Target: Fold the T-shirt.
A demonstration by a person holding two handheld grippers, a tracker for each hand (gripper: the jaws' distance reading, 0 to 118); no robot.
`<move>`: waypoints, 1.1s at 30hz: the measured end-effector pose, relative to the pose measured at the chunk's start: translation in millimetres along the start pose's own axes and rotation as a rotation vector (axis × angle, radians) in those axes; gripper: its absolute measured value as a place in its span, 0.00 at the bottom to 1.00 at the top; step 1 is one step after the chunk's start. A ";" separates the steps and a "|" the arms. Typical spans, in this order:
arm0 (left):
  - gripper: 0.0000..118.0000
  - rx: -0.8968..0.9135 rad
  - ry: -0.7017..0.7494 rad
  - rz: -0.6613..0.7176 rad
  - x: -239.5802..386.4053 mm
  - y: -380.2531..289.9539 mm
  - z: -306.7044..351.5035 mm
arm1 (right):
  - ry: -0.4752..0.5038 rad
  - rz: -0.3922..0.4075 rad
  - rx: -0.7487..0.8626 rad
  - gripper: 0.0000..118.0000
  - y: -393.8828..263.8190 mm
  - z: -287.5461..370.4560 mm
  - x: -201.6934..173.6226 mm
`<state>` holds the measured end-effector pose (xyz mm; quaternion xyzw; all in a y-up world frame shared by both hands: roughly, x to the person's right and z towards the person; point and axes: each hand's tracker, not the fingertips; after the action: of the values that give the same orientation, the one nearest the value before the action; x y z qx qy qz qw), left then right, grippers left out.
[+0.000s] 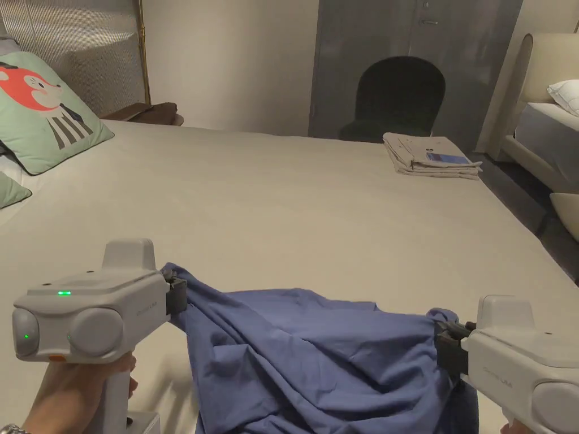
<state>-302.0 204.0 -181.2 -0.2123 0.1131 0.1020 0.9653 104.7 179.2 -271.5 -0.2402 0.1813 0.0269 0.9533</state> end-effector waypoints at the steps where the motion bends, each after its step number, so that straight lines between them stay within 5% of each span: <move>1: 0.02 0.027 -0.011 0.008 1.1 14.2 7.6 | 0.005 0.001 0.035 0.10 14.3 6.6 -0.4; 9: 0.02 0.220 -0.023 -0.018 18.1 129.9 40.5 | 0.021 0.011 0.265 0.10 135.7 50.6 -7.3; 19: 0.02 0.364 -0.014 0.000 31.3 257.9 -5.5 | -0.046 0.025 0.436 0.10 259.5 20.3 12.1; 33: 0.02 0.361 -0.012 0.074 31.7 288.7 -118.1 | -0.099 -0.026 0.484 0.10 283.9 -71.2 52.0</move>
<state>-363.2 414.3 -405.5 -0.0308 0.1314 0.1170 0.9839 90.3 394.7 -475.7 -0.0058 0.1326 -0.0178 0.9910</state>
